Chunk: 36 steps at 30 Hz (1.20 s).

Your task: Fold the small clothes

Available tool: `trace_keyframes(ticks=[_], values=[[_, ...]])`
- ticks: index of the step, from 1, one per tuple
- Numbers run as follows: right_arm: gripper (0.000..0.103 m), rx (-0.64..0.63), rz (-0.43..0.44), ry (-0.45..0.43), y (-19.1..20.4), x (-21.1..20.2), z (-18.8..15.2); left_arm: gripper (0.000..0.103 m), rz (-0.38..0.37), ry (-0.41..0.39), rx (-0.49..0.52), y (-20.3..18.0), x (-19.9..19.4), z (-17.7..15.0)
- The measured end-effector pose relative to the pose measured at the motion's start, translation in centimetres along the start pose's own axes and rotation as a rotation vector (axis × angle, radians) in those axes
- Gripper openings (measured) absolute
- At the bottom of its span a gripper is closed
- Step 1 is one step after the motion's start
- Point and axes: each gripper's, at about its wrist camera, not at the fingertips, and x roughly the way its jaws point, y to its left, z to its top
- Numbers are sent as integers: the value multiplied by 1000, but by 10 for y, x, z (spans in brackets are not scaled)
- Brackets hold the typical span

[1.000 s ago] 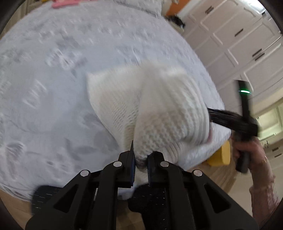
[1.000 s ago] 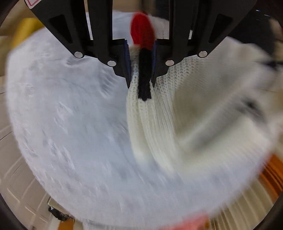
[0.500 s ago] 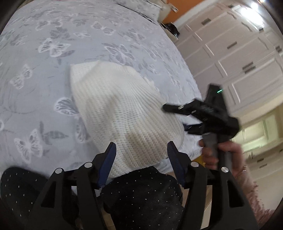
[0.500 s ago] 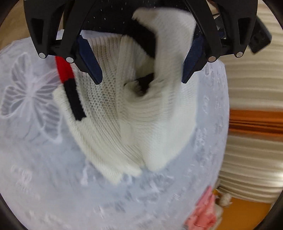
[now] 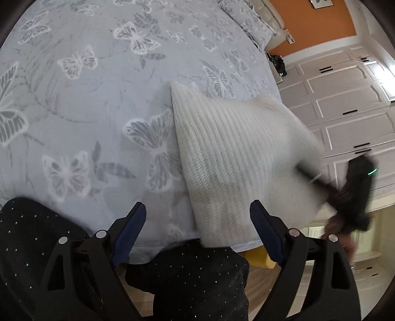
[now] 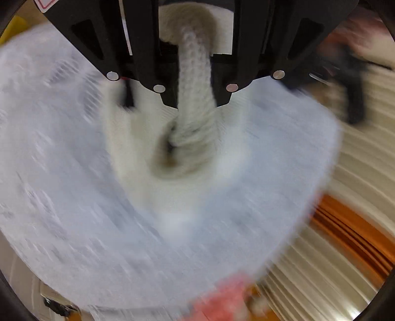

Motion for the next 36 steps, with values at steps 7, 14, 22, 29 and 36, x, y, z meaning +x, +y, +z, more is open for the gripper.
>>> trace_keyframes(ticks=[7,14,22,29,36], values=[[36,275,157,24,-63,40,-33,88,24,51,4,-11,27,3],[78,246,61,-42,-81,25,-17,93,17,29,-114,-5,67,30],[69,344,243,62,-104,91,5,65,-85,135,-296,18,139,59],[33,345,332,-139,-86,18,-9,39,-83,99,-35,-31,101,95],[79,458,243,-44,-99,82,-39,81,180,116,11,-9,124,82]])
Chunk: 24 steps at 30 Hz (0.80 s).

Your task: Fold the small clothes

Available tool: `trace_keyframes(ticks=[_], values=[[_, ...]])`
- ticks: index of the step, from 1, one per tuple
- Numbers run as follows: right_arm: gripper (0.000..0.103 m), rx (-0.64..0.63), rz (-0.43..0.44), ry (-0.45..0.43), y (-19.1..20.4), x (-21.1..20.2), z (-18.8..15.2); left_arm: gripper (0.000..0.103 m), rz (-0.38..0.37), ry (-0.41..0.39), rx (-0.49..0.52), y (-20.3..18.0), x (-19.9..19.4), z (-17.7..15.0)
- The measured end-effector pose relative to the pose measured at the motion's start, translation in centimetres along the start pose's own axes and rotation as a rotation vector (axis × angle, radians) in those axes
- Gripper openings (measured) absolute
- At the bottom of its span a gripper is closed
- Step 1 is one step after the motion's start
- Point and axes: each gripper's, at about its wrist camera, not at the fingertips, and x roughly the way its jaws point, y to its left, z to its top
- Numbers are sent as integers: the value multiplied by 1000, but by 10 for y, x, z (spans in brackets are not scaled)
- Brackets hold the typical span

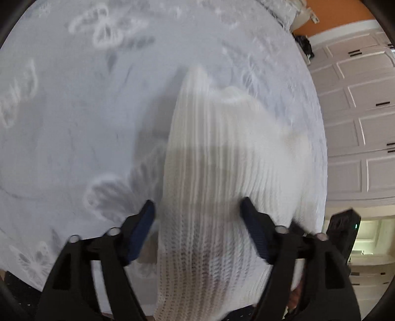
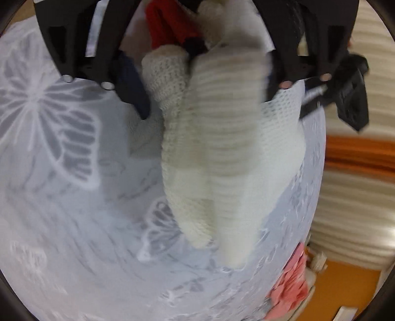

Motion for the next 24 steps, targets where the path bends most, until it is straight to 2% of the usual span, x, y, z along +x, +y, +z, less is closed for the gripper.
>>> trace_keyframes(ticks=[1,2,3,4,5,6,7,8,12,17,21,23,24], values=[[78,15,19,1,-2,3,-1,88,2,-6,-17,2,2,-4],[62,34,45,-3,-5,4,-2,88,-9,-11,-30,4,3,-5],[54,65,109,10,-7,7,-3,88,-56,-1,-53,6,8,-6],[50,96,129,15,-9,8,-3,79,-115,22,-84,9,15,-7],[43,87,124,12,-7,7,-3,57,-166,34,-114,11,19,-5],[41,56,107,3,0,-1,-4,53,-216,47,-150,13,20,-3],[38,40,105,-7,8,-7,-3,43,-226,38,-154,10,13,-1],[37,28,111,-21,14,-18,-3,40,-234,32,-143,7,8,0],[35,-51,154,-115,67,-64,-12,38,-310,-22,-95,-1,-46,1],[35,-166,220,-199,146,-109,-21,38,-380,-110,-6,0,-131,3],[36,-255,269,-218,211,-121,-36,40,-361,-196,79,10,-202,9],[38,-285,261,-205,233,-103,-43,44,-326,-225,96,23,-218,12],[40,-274,265,-189,238,-87,-41,46,-276,-239,94,34,-221,16]])
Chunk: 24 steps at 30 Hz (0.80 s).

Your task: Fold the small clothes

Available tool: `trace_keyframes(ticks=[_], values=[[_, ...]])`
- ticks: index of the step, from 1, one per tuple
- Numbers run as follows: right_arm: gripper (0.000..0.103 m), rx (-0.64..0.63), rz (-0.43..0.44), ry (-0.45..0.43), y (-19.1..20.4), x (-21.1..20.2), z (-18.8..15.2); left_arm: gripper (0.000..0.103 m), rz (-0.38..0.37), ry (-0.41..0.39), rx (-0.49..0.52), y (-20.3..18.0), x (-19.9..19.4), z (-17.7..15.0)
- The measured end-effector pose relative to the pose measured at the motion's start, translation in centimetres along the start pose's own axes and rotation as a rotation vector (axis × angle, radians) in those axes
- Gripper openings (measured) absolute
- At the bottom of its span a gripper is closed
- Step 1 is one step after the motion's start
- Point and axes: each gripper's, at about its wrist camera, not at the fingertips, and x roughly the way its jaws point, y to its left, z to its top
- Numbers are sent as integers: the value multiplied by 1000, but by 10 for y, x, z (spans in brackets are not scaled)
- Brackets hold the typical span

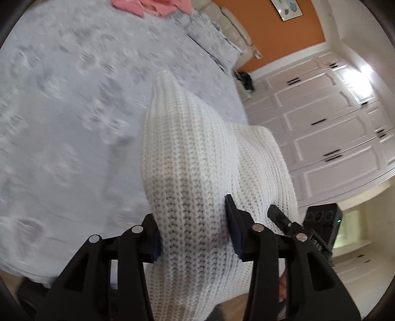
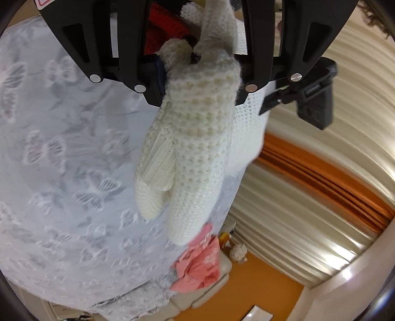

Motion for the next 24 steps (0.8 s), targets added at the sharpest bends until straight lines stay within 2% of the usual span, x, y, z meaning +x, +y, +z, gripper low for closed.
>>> trace_keyframes(ticks=[1,2,3,4,6,7,9,10,11,14,17,18,19,20,24], values=[[49,13,8,19,-4,21,-6,53,59,-10,-6,13,-3,1],[53,11,0,34,-7,40,-7,77,134,-24,-6,31,-3,0],[53,-14,-67,65,-16,70,-17,90,190,-38,1,44,4,-1],[53,-41,-170,111,-26,95,-26,93,278,-59,18,65,12,-4],[53,-57,-334,199,-38,123,-42,87,455,-30,-11,110,13,-15],[52,-52,-318,193,-39,120,-48,81,464,-5,-47,127,12,-23],[52,-72,-249,156,-28,102,-63,81,395,-32,-107,141,-4,-40],[47,-92,-248,157,-20,96,-68,82,391,-52,-109,140,-11,-46],[35,-118,-238,161,-13,93,-72,83,402,-72,-87,137,-19,-55],[19,-210,-226,211,12,98,-87,84,463,-89,-7,120,-18,-67],[17,-286,-304,276,21,129,-96,84,535,-66,89,106,-3,-76],[15,-288,-377,315,7,146,-101,84,550,-57,109,102,1,-78],[8,-293,-465,357,-11,162,-107,84,569,-48,128,101,0,-83],[8,-294,-496,371,-23,168,-110,84,592,-43,147,97,3,-85],[8,-269,-477,314,-11,142,-109,84,629,-63,199,86,-1,-91]])
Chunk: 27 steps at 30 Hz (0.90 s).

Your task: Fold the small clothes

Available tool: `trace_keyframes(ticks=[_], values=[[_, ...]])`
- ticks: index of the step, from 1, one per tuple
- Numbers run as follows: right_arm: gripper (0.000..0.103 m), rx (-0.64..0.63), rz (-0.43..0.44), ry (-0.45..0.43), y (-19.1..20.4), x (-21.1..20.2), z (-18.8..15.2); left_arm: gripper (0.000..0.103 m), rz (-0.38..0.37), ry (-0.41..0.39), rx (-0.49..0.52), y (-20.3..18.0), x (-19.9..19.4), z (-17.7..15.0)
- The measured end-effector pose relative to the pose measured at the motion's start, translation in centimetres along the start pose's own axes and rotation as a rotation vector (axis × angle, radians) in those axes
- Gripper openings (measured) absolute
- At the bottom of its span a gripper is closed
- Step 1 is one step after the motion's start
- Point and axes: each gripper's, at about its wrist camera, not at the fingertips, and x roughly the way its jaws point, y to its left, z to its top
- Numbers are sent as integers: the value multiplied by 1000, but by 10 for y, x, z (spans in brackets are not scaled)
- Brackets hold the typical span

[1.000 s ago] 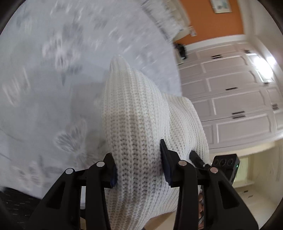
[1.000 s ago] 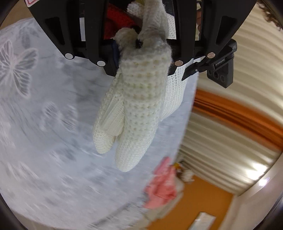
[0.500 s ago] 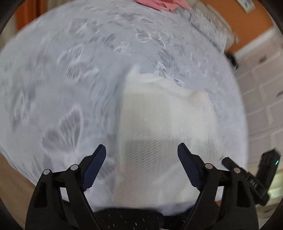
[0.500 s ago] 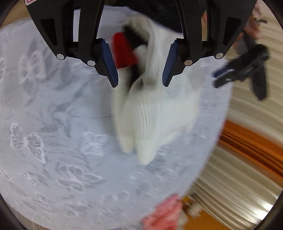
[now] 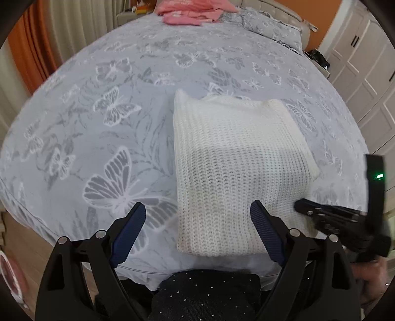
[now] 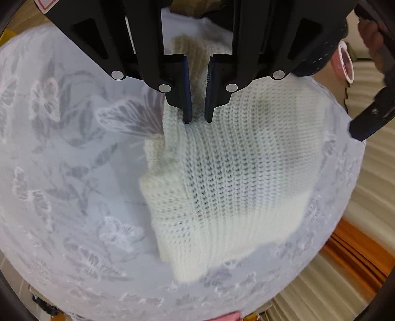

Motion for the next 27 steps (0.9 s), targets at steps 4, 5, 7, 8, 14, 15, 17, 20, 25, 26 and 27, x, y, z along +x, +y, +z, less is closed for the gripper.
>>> trace_keyframes(ticks=[4,5,7,8,14,15,17,20,25,26,27], values=[[13,-32,-38,-70,6,-36,-13,85,49,-6,14,-5,-8,-2],[15,-34,-43,-83,6,-42,-17,85,59,-6,14,-6,-9,-2],[15,-22,-45,-117,6,-56,-22,85,83,-25,12,-7,-17,-4],[15,-14,-44,-130,7,-62,-22,85,97,-37,11,-8,-22,-5],[31,8,-61,-223,9,-89,-25,86,161,-93,24,-12,-45,-15],[32,2,-70,-236,11,-93,-28,86,166,-96,26,-13,-49,-17],[34,1,-74,-248,12,-96,-33,86,170,-99,30,-14,-53,-21],[34,6,-70,-247,12,-98,-40,86,179,-98,45,-18,-57,-28],[41,5,-66,-236,3,-102,-45,89,151,-87,36,-21,-60,-34],[41,8,-65,-239,3,-103,-47,89,143,-80,33,-21,-61,-35],[41,11,-66,-244,2,-106,-49,89,136,-79,27,-23,-63,-37]])
